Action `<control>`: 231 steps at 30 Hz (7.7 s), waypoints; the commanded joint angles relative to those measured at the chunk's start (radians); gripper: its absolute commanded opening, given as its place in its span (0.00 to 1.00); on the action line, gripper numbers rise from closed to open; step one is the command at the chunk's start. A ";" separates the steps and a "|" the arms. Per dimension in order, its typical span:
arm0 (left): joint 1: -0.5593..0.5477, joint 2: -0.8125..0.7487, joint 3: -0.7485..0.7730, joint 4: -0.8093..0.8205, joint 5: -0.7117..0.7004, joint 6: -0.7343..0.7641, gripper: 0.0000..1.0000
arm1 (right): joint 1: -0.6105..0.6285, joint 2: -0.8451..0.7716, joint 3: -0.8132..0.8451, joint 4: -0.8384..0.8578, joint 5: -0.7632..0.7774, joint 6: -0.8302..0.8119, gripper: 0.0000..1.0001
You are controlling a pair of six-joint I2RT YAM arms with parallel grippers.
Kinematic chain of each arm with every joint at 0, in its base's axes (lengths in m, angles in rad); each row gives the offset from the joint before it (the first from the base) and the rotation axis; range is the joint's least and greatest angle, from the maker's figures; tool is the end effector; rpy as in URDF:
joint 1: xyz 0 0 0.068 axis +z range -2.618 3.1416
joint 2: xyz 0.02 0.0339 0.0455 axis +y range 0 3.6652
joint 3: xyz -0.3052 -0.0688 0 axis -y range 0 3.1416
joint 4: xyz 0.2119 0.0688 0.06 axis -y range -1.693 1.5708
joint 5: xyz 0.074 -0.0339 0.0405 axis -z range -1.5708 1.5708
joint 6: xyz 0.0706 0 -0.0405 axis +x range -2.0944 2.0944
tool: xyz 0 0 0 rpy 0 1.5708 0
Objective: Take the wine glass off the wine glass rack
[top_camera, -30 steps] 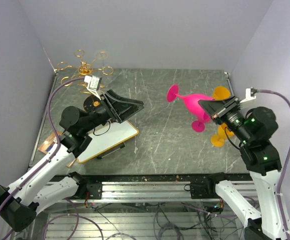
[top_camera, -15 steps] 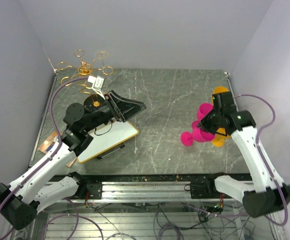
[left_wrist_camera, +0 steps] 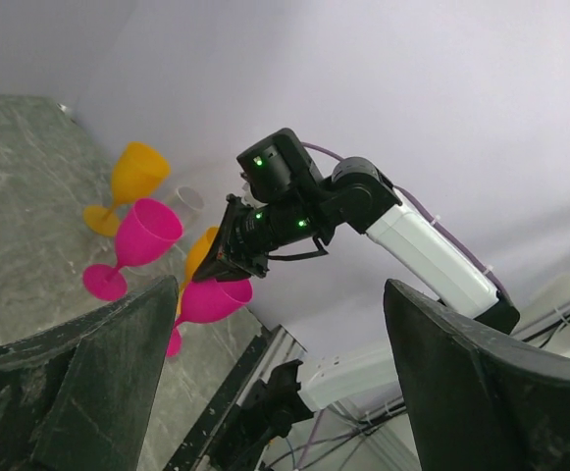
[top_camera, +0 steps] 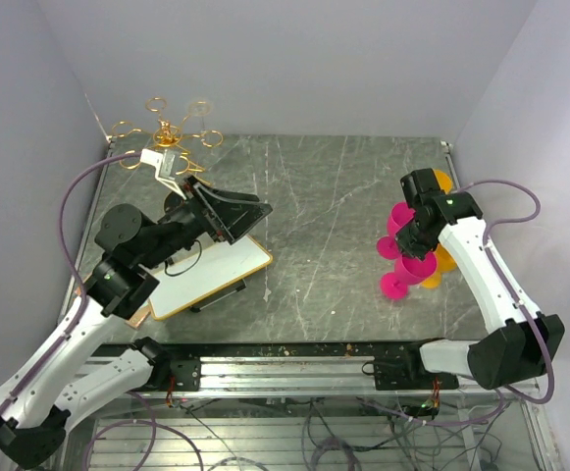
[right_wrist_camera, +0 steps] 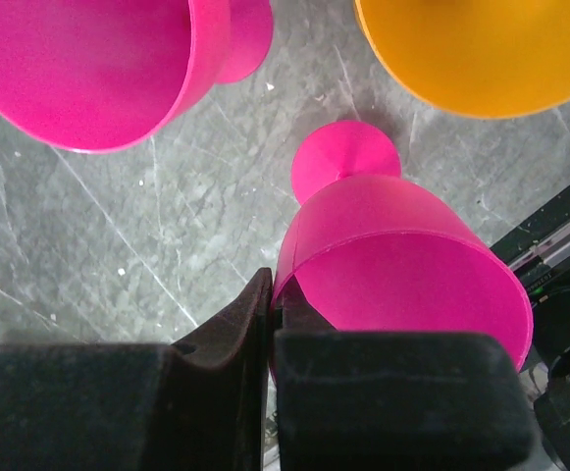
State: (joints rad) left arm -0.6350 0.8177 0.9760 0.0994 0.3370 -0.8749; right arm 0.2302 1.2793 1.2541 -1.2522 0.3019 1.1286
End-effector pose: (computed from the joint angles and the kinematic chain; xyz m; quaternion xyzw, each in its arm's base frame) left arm 0.1045 -0.1060 0.4647 0.0599 0.6133 -0.6097 0.4986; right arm 0.1864 0.0221 0.3251 0.4445 0.8714 -0.0249 0.2059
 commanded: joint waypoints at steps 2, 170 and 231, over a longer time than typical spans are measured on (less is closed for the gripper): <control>0.003 -0.036 0.049 -0.127 -0.089 0.092 0.96 | -0.006 0.028 0.023 0.028 0.073 0.035 0.00; 0.702 1.261 1.387 -0.757 0.144 0.332 0.07 | 0.035 -0.605 -0.304 0.471 0.156 -0.168 1.00; 0.748 0.975 0.994 -0.386 0.429 -0.125 0.07 | 0.035 -0.610 -0.309 0.478 0.149 -0.165 1.00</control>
State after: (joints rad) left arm 0.1066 1.8545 1.9858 -0.3538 0.7128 -0.9752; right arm 0.2596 0.6743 0.9348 -0.7826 0.4377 0.9546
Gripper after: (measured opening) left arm 0.105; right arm 0.994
